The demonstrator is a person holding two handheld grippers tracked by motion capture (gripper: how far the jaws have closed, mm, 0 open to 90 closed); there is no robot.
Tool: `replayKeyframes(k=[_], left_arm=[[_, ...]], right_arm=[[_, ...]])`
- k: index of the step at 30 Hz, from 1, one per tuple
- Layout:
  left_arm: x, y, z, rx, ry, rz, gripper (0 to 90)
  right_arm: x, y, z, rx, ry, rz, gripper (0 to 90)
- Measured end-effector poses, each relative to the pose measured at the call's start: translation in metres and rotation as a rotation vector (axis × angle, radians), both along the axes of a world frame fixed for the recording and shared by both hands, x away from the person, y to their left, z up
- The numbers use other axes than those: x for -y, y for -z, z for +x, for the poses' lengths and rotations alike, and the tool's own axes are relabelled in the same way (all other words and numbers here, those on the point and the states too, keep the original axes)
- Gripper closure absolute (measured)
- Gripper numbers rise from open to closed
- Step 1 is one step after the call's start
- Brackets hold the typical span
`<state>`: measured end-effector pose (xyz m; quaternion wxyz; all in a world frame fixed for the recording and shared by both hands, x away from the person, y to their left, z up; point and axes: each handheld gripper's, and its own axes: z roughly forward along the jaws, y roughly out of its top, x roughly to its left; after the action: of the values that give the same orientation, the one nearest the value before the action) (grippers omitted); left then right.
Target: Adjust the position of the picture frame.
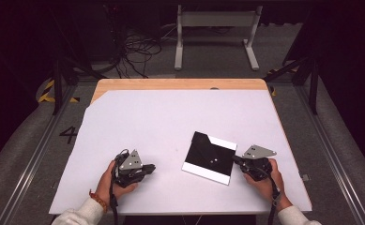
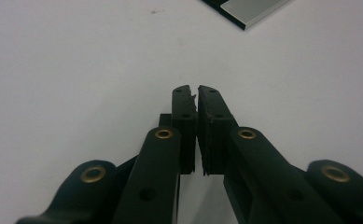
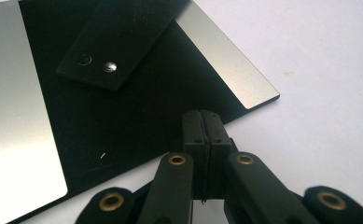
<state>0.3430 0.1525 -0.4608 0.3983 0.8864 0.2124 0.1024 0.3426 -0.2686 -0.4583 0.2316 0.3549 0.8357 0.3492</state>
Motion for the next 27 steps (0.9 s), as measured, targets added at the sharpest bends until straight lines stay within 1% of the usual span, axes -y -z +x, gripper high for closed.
replayKeyframes(k=[2, 6, 9, 10, 11, 12, 17, 19, 21, 24, 27], left_arm=[[0.003, 0.000, 0.000, 0.002, 0.008, 0.005, 86.0], [0.004, 0.000, -0.002, 0.003, 0.011, 0.005, 86.8], [0.004, 0.000, -0.002, 0.003, 0.010, 0.006, 86.8], [0.005, 0.000, -0.001, 0.001, 0.016, 0.006, 86.7], [0.005, 0.000, -0.001, 0.000, 0.017, 0.008, 86.6], [0.005, 0.000, -0.001, 0.000, 0.017, 0.008, 86.3], [0.005, 0.000, -0.002, 0.001, 0.015, 0.006, 86.2], [0.005, 0.000, -0.003, 0.008, 0.016, 0.007, 86.2], [0.004, -0.001, -0.005, 0.005, 0.020, 0.001, 86.3], [0.005, -0.001, -0.007, 0.004, 0.026, 0.002, 86.3], [0.006, 0.000, -0.008, -0.002, 0.026, 0.001, 86.3]], right_arm=[[-0.005, 0.000, 0.000, 0.009, 0.000, -0.007, 90.0], [-0.014, 0.000, 0.001, 0.003, -0.016, -0.008, 90.0], [-0.017, 0.001, 0.002, -0.001, -0.025, 0.000, 90.0], [-0.021, -0.001, 0.001, -0.007, -0.042, 0.009, 90.0], [-0.022, -0.002, 0.001, -0.005, -0.046, 0.006, 90.0], [-0.025, -0.003, 0.000, 0.001, -0.046, -0.013, 90.0], [-0.025, -0.003, 0.001, -0.015, -0.046, -0.001, 90.0], [-0.025, -0.004, 0.000, -0.019, -0.054, -0.005, 90.0], [-0.025, -0.002, -0.001, -0.023, -0.047, -0.021, 90.0], [-0.024, -0.004, -0.001, -0.035, -0.044, -0.027, 90.0], [-0.024, -0.003, -0.001, -0.044, -0.042, -0.012, 90.0]])
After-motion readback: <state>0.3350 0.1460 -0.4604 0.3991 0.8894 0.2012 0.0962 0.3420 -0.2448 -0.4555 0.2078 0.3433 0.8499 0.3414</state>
